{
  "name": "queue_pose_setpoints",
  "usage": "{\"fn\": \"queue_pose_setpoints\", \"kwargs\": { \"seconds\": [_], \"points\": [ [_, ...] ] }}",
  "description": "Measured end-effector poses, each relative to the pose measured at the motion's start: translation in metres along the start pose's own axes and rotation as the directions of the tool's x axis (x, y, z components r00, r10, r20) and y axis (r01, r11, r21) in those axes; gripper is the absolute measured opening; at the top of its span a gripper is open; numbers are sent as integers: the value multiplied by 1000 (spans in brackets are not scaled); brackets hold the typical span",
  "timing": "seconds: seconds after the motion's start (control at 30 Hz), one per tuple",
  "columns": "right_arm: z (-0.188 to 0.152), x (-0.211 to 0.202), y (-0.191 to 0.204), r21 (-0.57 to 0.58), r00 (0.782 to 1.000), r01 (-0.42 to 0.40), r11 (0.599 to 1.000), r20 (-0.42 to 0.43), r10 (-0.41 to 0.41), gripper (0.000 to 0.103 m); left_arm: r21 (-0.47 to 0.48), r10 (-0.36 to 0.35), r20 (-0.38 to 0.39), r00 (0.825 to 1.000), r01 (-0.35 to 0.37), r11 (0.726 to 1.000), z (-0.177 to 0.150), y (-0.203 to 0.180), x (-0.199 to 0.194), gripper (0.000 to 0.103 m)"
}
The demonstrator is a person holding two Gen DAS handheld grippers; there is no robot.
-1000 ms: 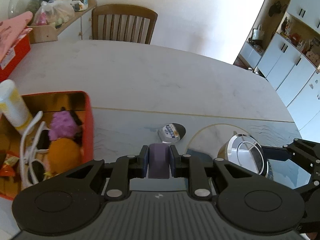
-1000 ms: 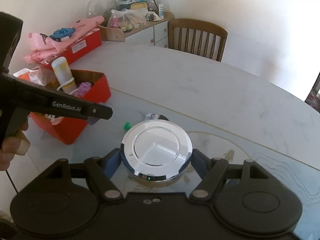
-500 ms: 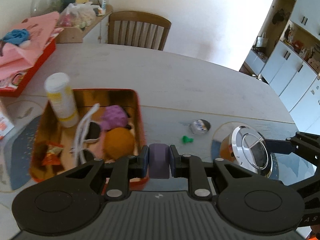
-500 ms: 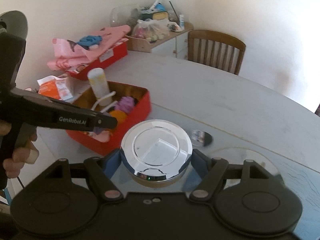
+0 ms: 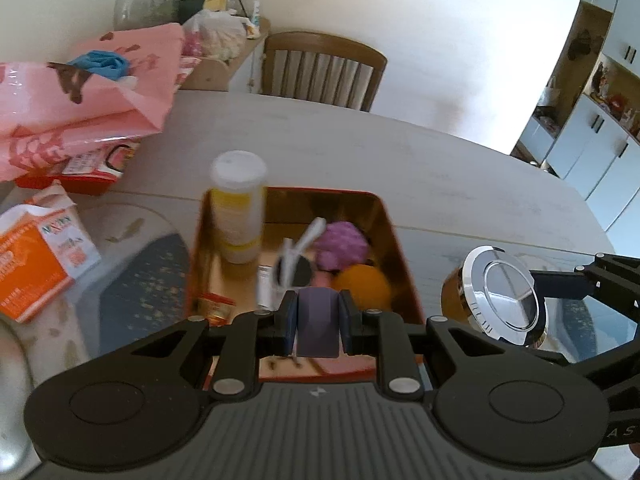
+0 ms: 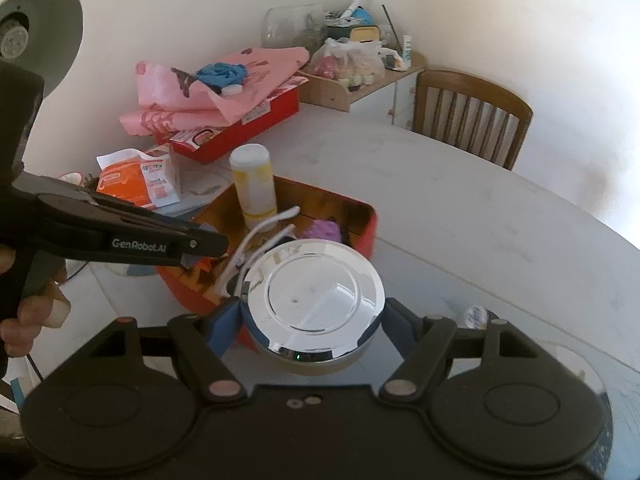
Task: Organize rigid objects
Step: 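Carry the purple tube and silver tin over the red tin box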
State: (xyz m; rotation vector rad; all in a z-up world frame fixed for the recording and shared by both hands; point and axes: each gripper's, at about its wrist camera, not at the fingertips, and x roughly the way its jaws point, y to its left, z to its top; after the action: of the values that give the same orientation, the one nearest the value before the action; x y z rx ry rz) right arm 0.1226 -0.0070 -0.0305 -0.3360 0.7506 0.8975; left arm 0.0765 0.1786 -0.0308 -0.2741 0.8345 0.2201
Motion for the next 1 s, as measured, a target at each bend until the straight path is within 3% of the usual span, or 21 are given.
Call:
{"fn": "queue_pose_setpoints", "kwargs": {
  "seconds": [0.27,0.7,1.0],
  "points": [
    [14,38,19,-24,999,29,999,-25,-29,75,22,24,-13,1000,-24,999,13,32,23,20],
    [26,77,25,-42,996,66,997,-59,-69,75,165,44,-53,998,-35,986,25,29,72,20],
    [23,96,33,-88,992,82,993,-92,-90,75,154,42,-95,995,-27,988,27,34,94,20]
  ]
}}
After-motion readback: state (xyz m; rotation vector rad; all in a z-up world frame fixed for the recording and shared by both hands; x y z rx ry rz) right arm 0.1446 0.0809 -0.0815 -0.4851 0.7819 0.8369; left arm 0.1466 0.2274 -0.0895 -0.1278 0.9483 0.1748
